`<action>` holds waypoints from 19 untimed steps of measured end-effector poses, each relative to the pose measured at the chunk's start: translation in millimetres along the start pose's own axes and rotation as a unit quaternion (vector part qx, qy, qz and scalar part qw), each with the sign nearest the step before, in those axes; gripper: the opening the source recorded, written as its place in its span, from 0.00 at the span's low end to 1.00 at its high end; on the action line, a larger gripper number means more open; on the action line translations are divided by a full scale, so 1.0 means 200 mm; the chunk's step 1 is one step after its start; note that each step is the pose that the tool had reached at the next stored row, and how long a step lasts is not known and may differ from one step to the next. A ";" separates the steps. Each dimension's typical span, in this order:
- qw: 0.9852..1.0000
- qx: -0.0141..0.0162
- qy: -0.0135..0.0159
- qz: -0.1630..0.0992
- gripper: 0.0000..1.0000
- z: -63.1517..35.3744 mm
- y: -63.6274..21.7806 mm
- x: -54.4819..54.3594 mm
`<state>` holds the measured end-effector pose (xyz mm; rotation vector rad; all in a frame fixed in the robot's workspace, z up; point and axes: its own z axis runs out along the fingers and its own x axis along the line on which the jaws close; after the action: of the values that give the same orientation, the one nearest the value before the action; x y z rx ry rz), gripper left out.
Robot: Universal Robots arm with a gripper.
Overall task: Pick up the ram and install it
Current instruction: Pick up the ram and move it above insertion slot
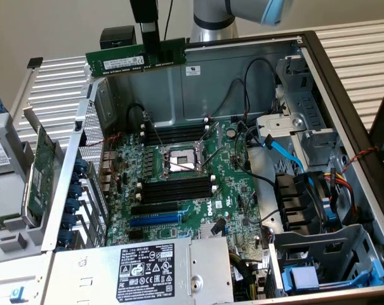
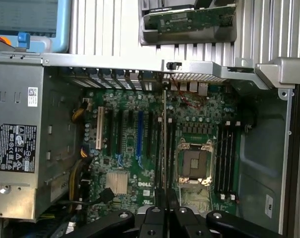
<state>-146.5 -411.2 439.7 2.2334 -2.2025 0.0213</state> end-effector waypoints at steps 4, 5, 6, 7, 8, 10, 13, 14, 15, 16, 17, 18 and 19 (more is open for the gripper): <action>1.000 0.000 0.000 0.001 0.13 0.008 -0.027 -0.02; 1.000 0.000 0.000 0.001 0.13 0.010 -0.034 -0.02; 1.000 0.000 0.000 0.001 0.13 0.012 -0.041 -0.02; 1.000 0.000 0.000 0.001 0.13 0.014 -0.047 -0.03; 1.000 0.000 0.000 0.001 0.13 0.016 -0.052 -0.04; 1.000 0.001 0.000 0.001 0.13 0.019 -0.062 -0.06; 1.000 0.001 0.000 0.001 0.13 0.024 -0.074 -0.10; 1.000 0.001 0.000 0.001 0.13 0.025 -0.079 -0.11; 1.000 0.001 0.000 0.001 0.13 0.027 -0.084 -0.12; 1.000 0.001 0.000 0.001 0.13 0.029 -0.090 -0.13; 1.000 0.001 -0.001 0.001 0.13 0.031 -0.093 -0.13; 1.000 0.002 -0.001 0.001 0.13 0.032 -0.094 -0.13; 1.000 0.002 -0.002 0.001 0.13 0.033 -0.095 -0.14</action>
<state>-127.9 -383.7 433.0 2.2351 -2.2077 0.0219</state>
